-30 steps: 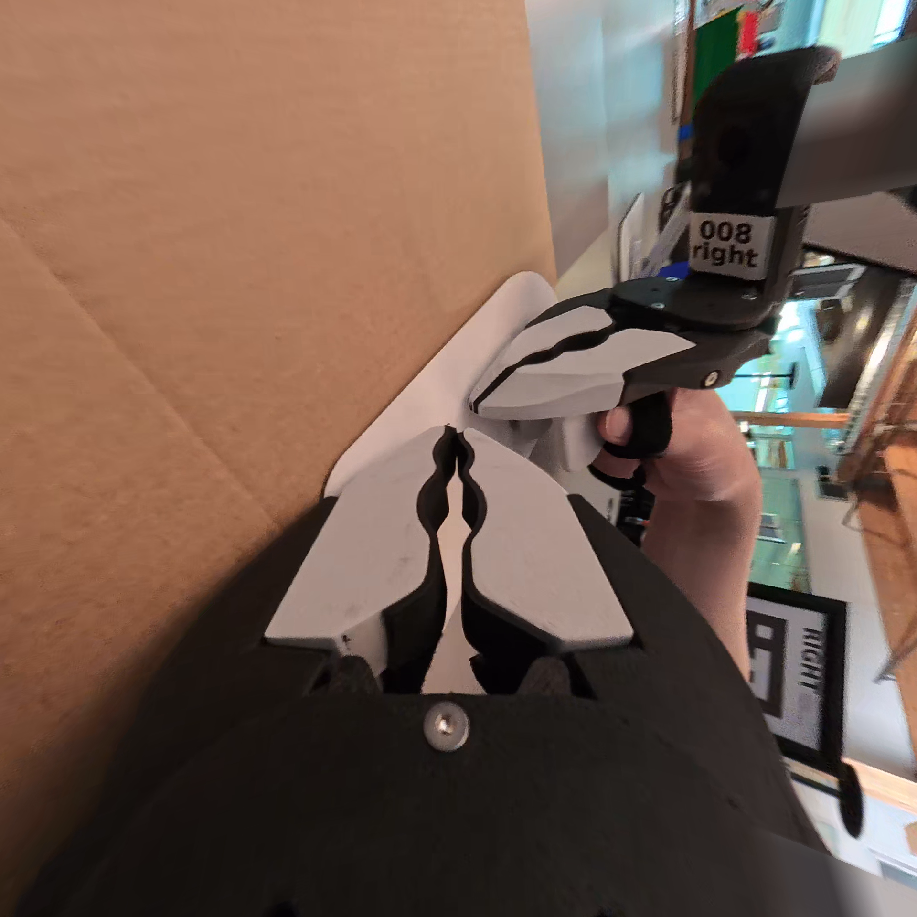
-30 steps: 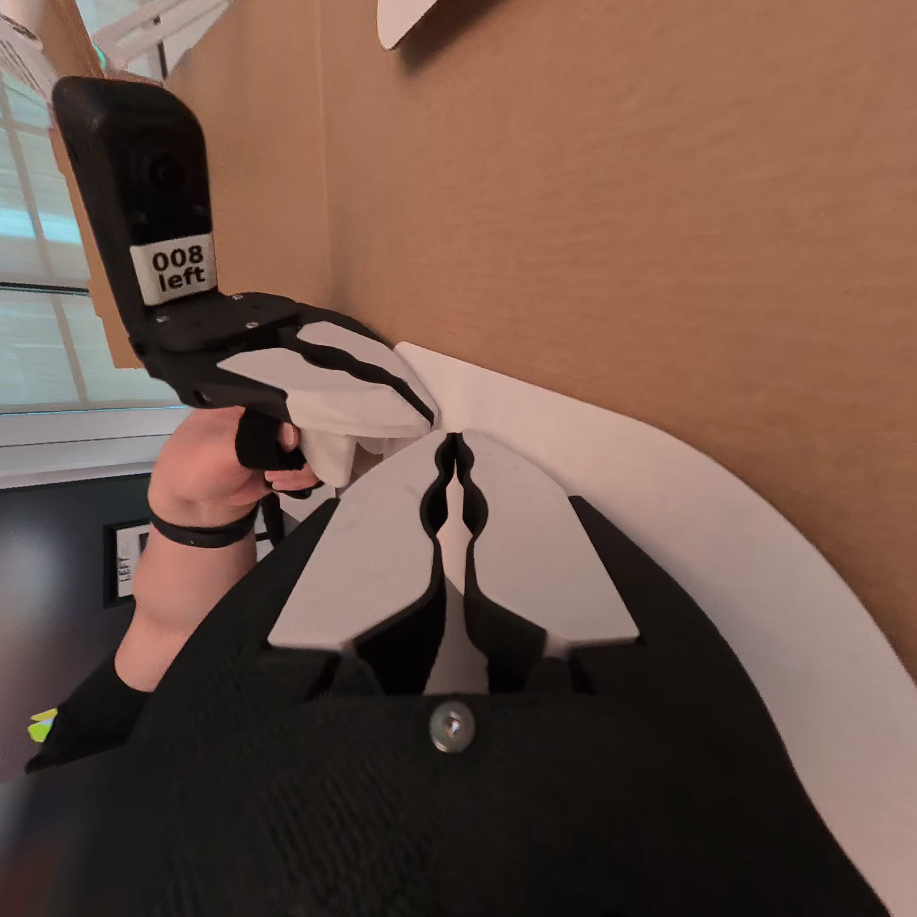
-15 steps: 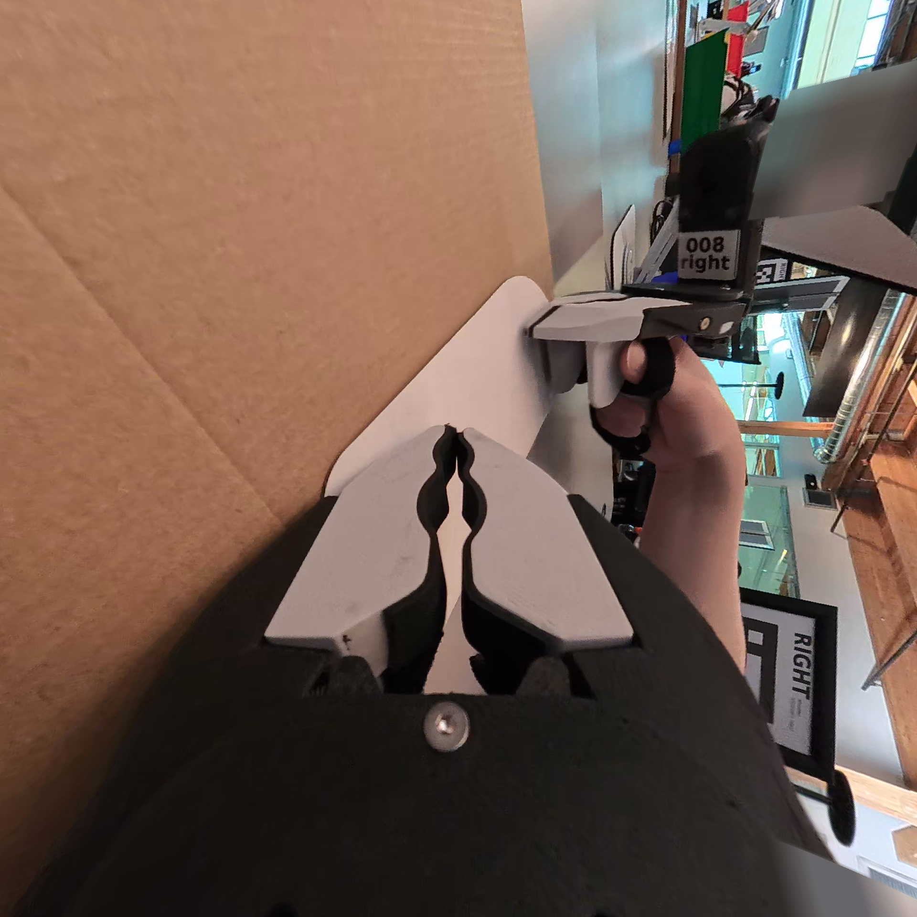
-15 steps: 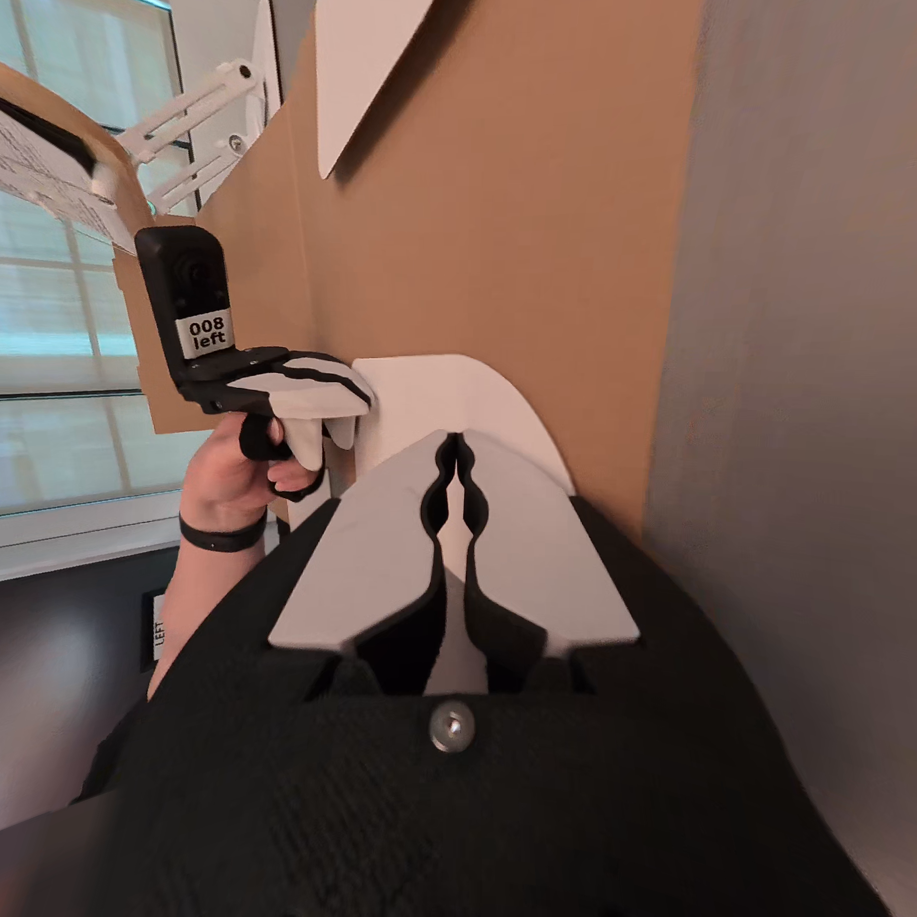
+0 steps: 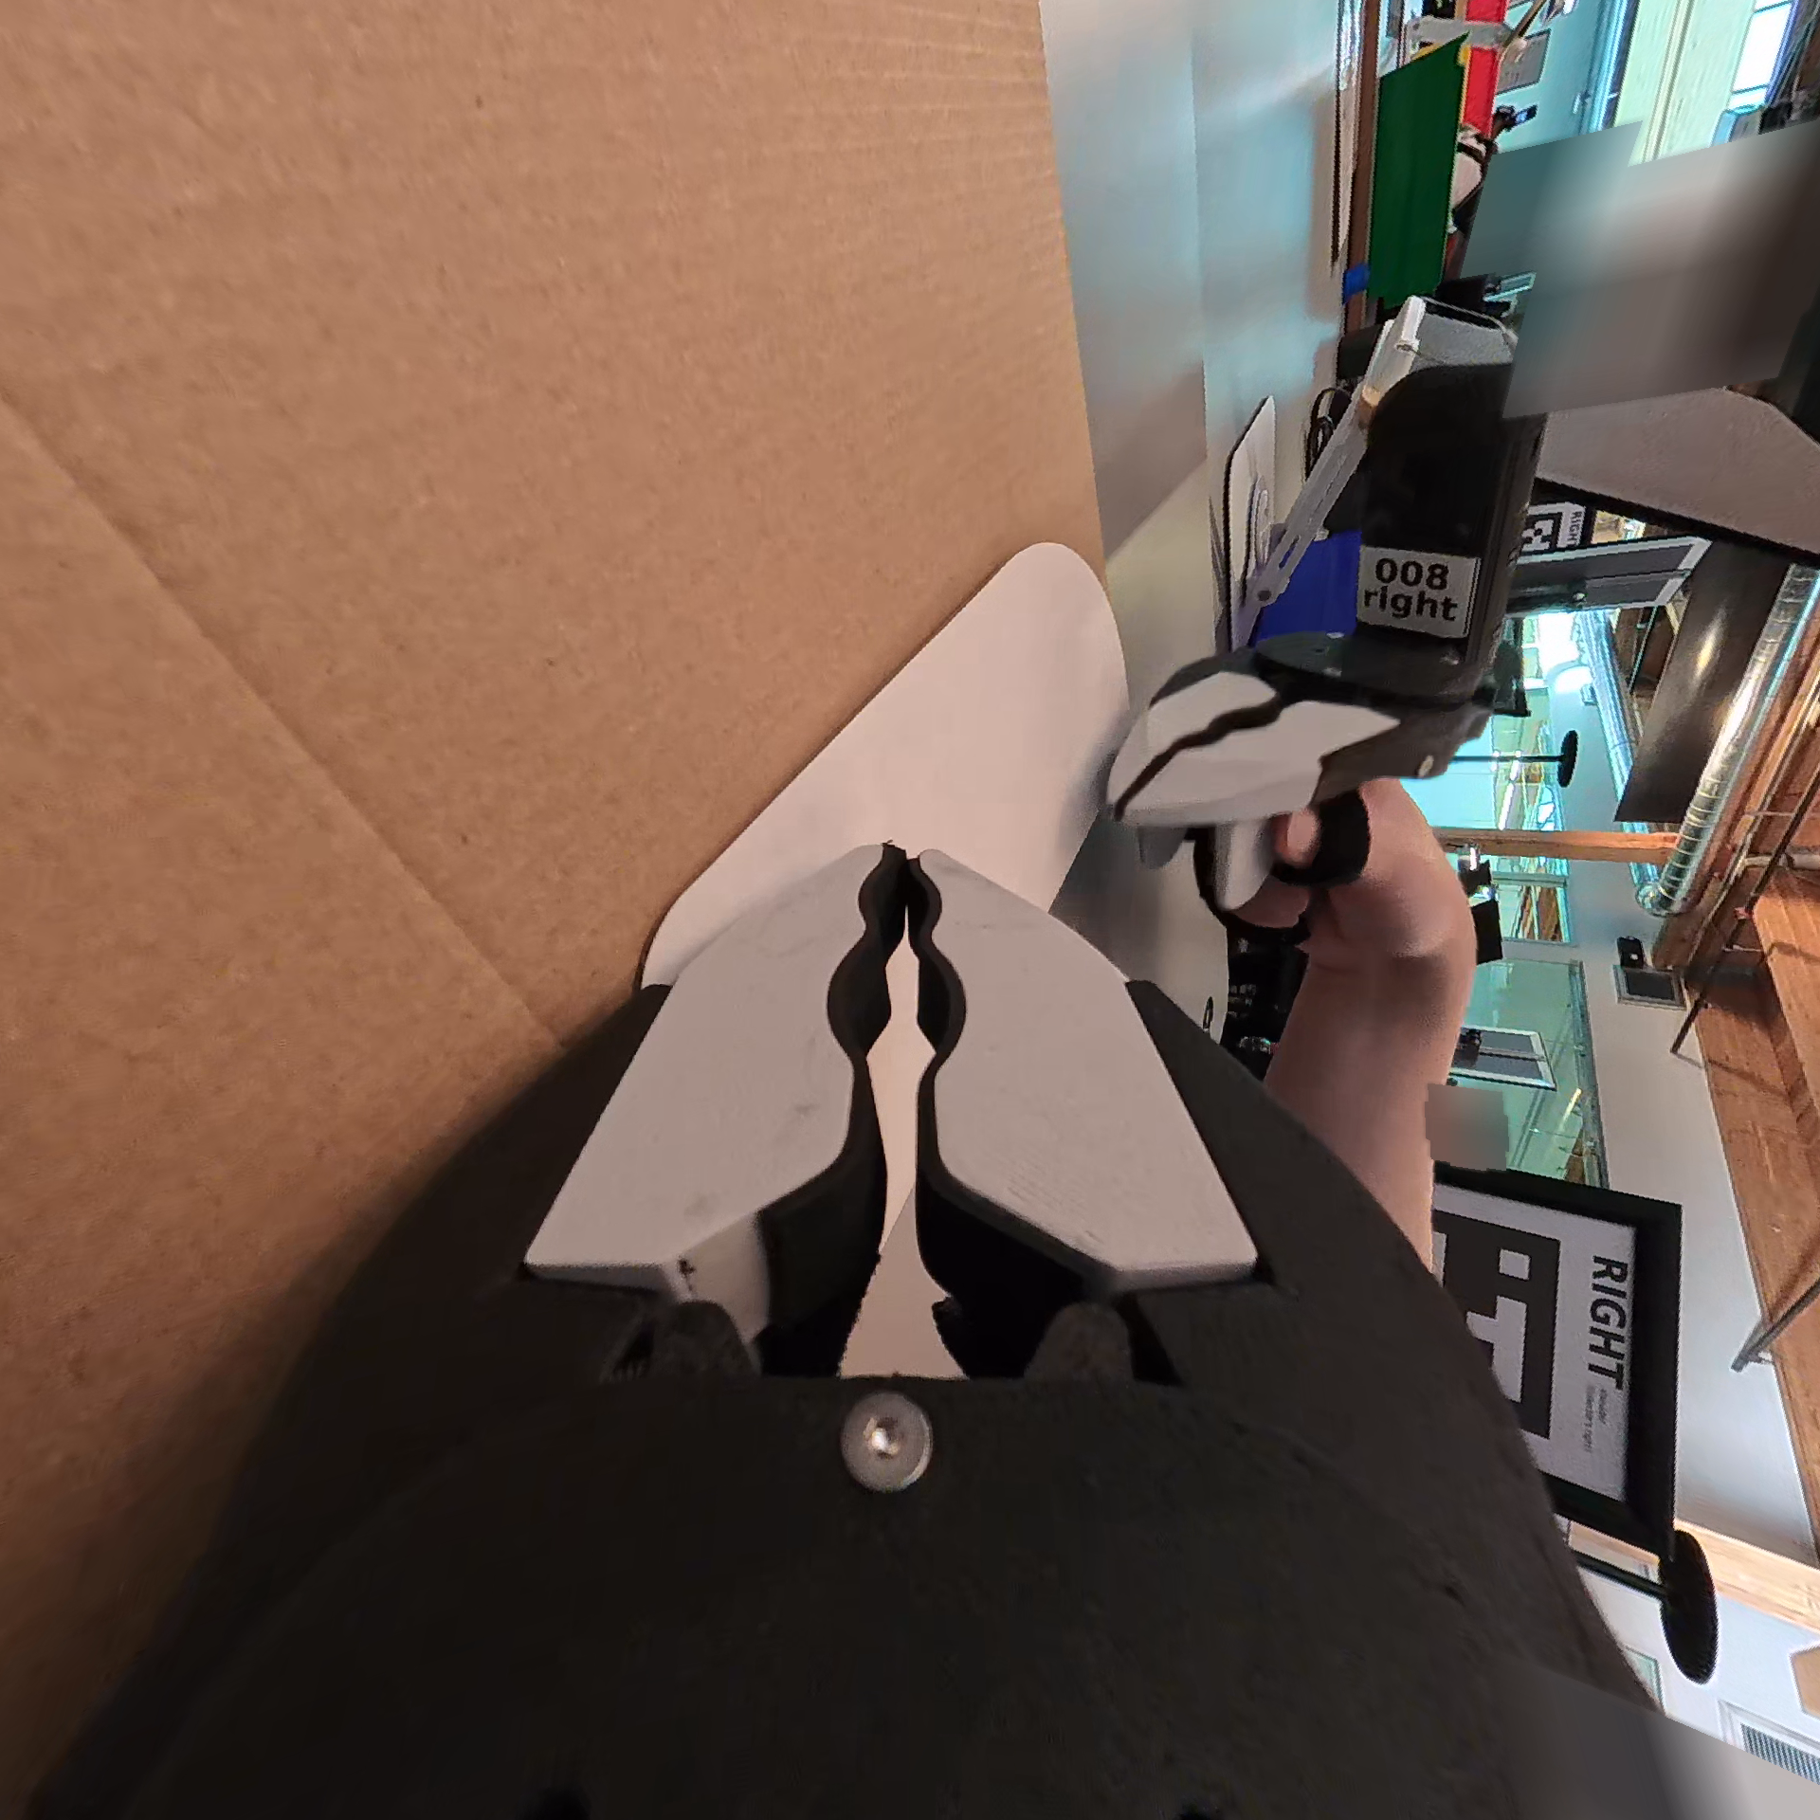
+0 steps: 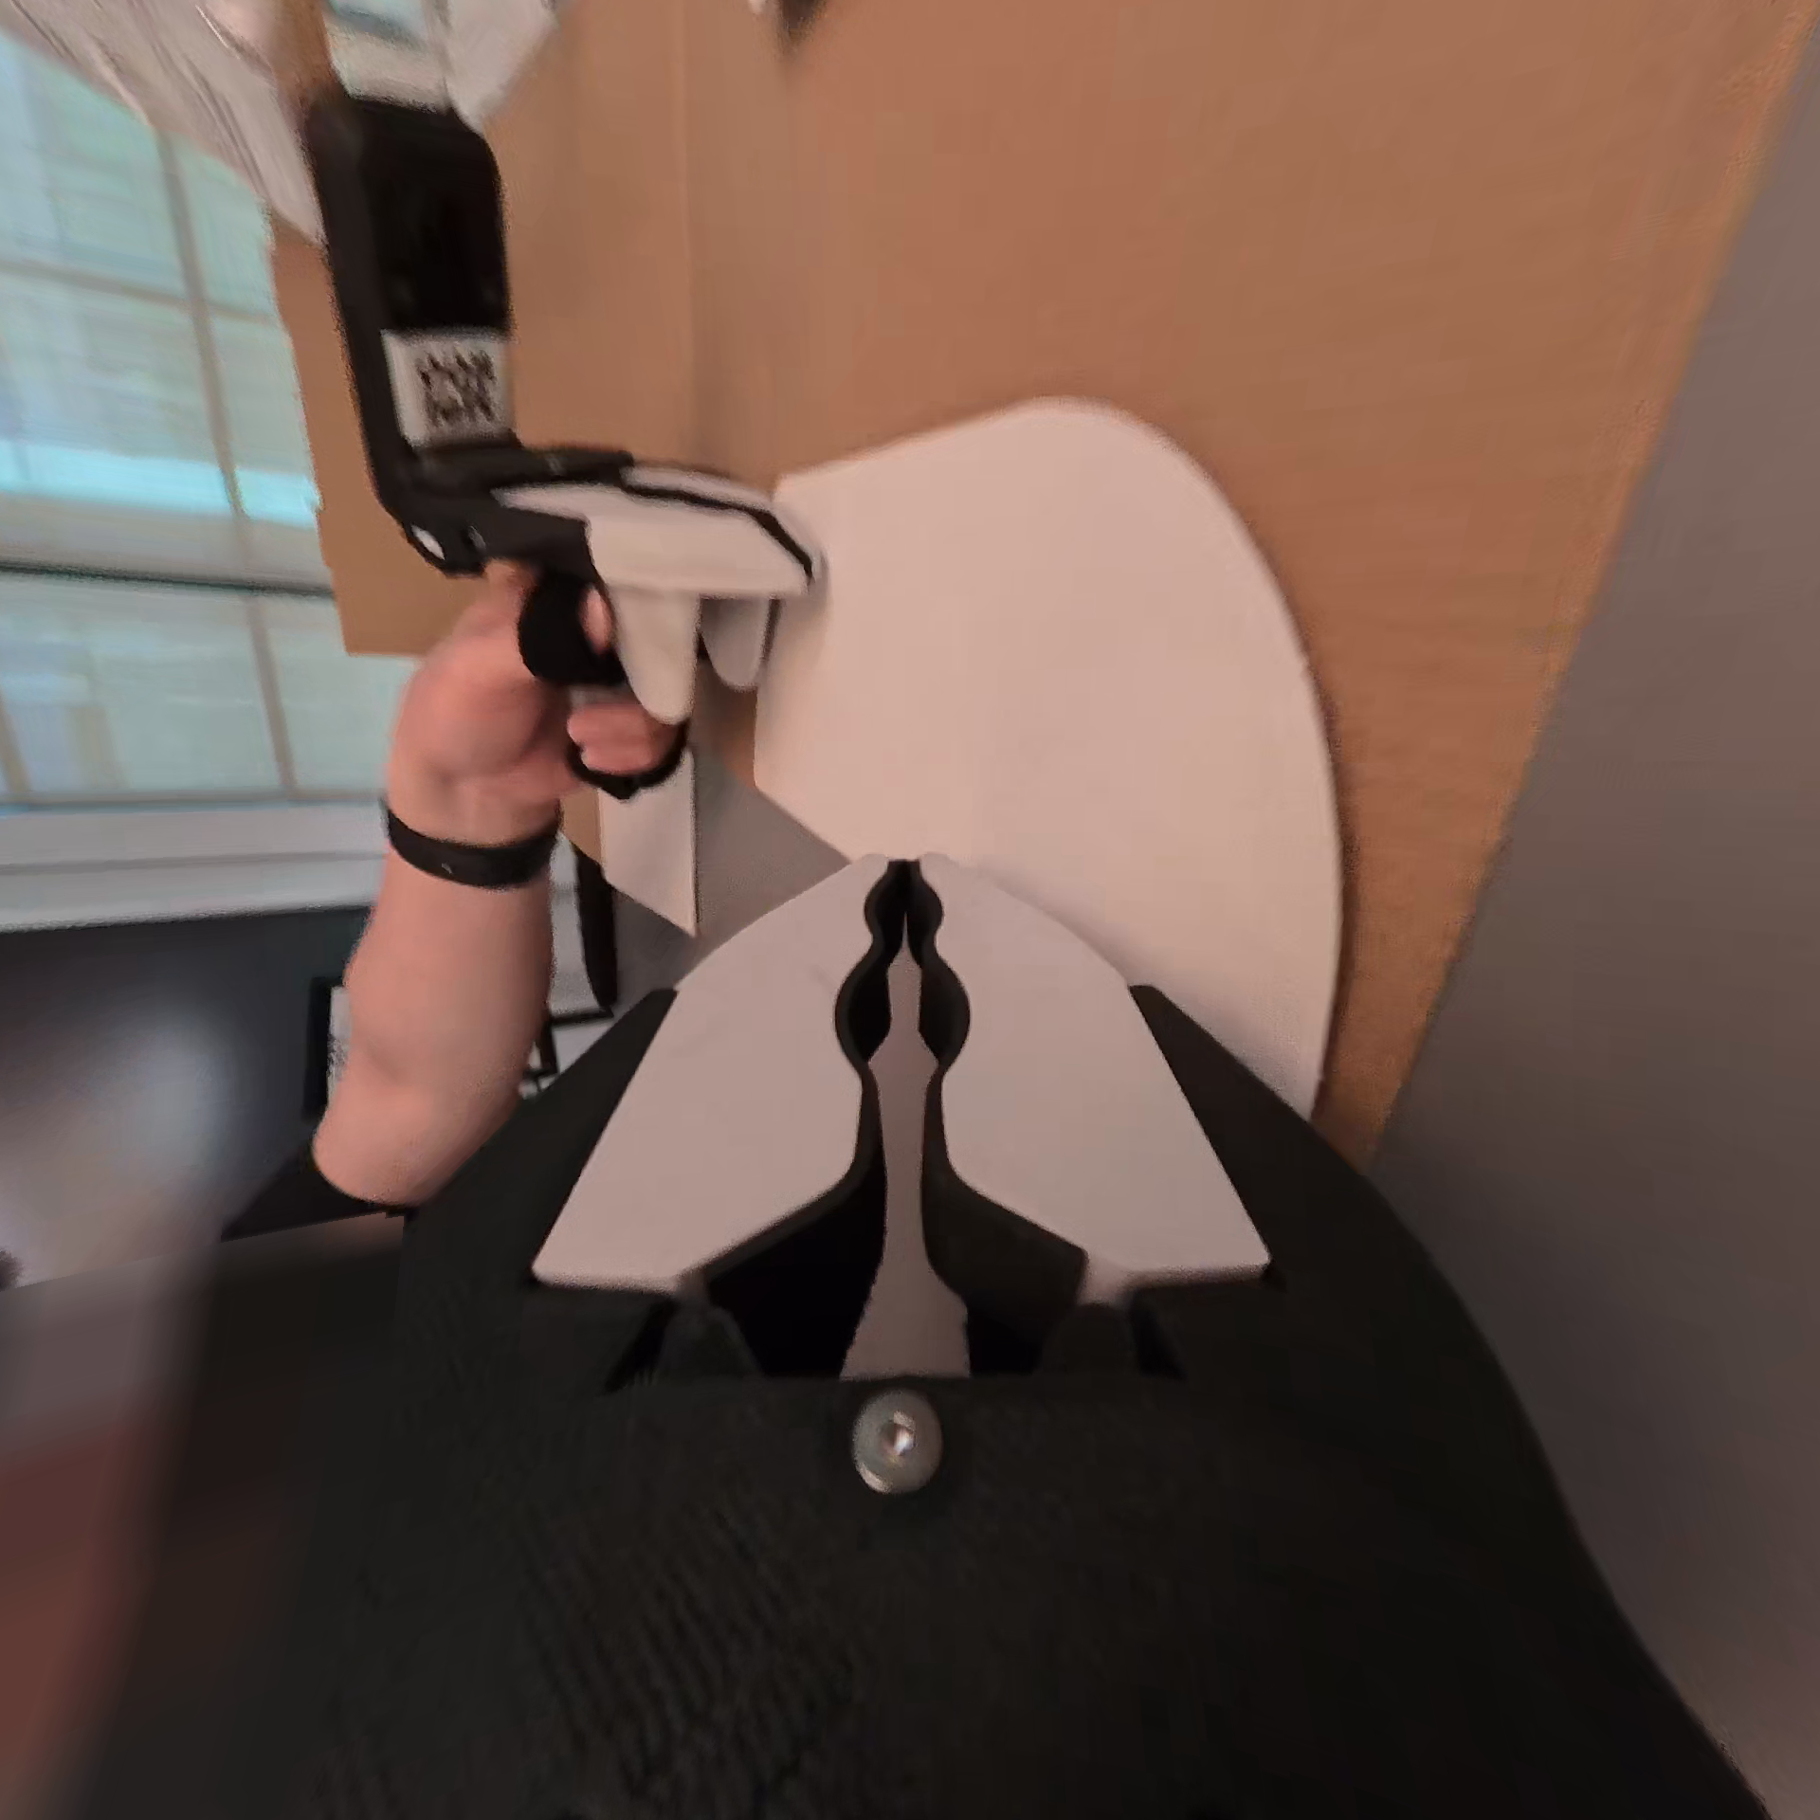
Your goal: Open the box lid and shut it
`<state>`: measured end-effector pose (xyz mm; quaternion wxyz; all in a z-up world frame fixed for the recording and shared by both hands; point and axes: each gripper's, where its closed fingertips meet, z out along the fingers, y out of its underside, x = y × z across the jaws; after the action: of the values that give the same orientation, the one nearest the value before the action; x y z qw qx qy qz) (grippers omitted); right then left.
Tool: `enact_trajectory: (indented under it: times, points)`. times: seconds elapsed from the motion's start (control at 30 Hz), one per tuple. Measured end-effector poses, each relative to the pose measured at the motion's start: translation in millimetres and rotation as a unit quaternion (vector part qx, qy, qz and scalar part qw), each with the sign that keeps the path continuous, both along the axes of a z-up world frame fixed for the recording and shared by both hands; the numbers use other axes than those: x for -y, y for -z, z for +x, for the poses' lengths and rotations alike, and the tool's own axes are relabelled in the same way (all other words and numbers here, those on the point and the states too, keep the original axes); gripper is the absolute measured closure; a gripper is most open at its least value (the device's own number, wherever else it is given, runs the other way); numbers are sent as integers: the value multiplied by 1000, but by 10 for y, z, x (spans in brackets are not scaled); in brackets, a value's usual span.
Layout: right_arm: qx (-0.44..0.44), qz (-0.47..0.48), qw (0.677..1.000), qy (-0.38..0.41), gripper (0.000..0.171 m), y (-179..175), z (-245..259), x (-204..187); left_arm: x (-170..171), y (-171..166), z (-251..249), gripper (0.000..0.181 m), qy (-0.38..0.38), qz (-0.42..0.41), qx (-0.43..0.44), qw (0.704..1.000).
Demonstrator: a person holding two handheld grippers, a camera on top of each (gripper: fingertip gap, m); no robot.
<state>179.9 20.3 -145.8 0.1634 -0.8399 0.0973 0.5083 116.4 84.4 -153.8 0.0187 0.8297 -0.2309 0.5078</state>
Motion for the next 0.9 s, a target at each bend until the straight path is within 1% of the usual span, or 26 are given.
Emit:
enact_trajectory:
  times: [0.07, 0.17, 0.23, 0.3, 0.37, 0.4, 0.47, 0.5, 0.53, 0.57, 0.63, 0.67, 0.73, 0.77, 0.83, 0.9]
  points:
    - [21, -21, 999, -36, 170, 95, -69, 104, 0, 0, 0, 181, 1, 1, 0, 1000]
    - [-2, -28, 999, -40, 170, 86, -81, 104, 1, 0, 1, 181, 1, 2, 0, 1000]
    - [6, -21, 998, -59, 170, 95, -84, 120, 1, 1, 1, 181, 1, 4, -1, 1000]
    - [36, -29, 997, -68, 170, 111, -89, 122, 1, 1, 2, 181, 1, 6, -2, 1000]
    - [88, -38, 992, -77, 171, 128, -93, 116, 2, 1, 2, 181, 1, 10, -2, 1000]
    - [94, -34, 992, -76, 171, 111, -132, 98, 2, 1, 3, 181, 1, 11, -3, 1000]
    - [-3, -6, 996, -86, 171, -115, -421, 54, 3, 2, 4, 181, 2, 11, -5, 1000]
    - [-2, -7, 996, -94, 171, -94, -507, 46, 3, 2, 4, 181, 3, 10, -5, 1000]
    - [34, -20, 993, -112, 171, 28, -555, 69, 3, 1, 4, 181, 3, 8, -6, 1000]
    - [49, -31, 989, -133, 170, 120, -616, 103, 3, 1, 6, 181, 4, 6, -6, 1000]
    - [-3, -37, 991, -125, 171, 86, -718, 61, 3, -1, 6, 181, 4, 3, -5, 1000]
    - [-4, -41, 991, -127, 171, 84, -718, 61, 3, -2, 7, 181, 5, 1, -3, 1000]
    - [44, -44, 990, -128, 171, 103, -730, 48, 3, -6, 9, 181, 4, -4, 1, 1000]
    - [61, -27, 990, -125, 171, 71, -788, 1, 3, -7, 9, 181, 5, -6, 2, 1000]
    - [20, 10, 990, -136, 171, -109, -1064, -54, 7, -6, 9, 181, 9, -1, 1, 1000]
    - [30, 11, 989, -147, 171, -55, -1234, -86, 8, -6, 10, 181, 9, 4, 2, 1000]
